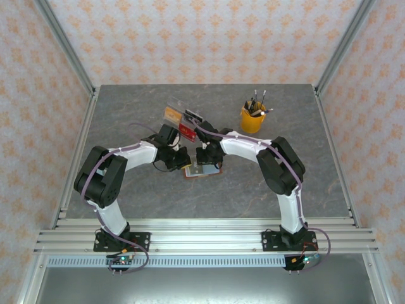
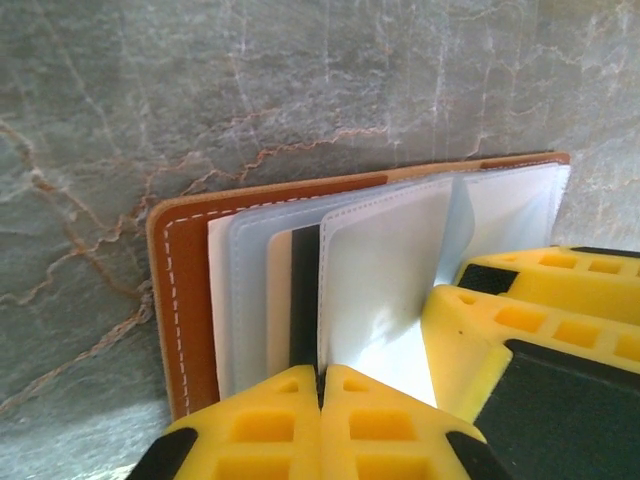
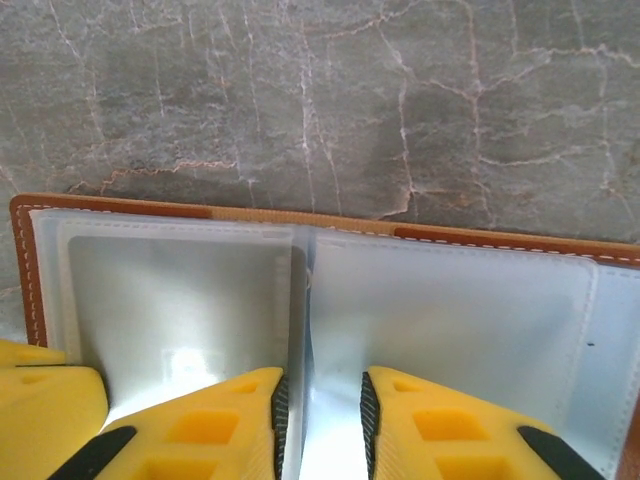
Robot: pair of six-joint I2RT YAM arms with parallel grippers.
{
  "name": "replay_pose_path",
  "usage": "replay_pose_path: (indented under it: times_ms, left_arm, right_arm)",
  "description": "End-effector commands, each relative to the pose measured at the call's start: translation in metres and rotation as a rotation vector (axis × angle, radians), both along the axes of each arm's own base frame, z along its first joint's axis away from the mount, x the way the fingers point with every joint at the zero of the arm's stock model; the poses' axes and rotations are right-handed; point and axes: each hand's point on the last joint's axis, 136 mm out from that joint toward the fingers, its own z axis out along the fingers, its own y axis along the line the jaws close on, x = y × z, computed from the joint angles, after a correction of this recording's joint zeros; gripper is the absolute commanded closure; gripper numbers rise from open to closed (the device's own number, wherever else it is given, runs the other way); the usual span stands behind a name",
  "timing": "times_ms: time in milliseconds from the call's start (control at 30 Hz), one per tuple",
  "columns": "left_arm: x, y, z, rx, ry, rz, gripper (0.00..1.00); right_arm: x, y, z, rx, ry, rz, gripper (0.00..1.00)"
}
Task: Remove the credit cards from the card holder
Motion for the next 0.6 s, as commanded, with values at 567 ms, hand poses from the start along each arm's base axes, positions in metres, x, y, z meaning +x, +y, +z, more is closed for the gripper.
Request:
replay_pose_path:
  times_ms: [567]
  left_arm:
    - [0.001,-0.022,0.039,-0.074,-0.088,-0.054,0.71]
  right_arm:
    - [0.009,-0.038,0.092,0.137,-0.230,-0.144,0.55]
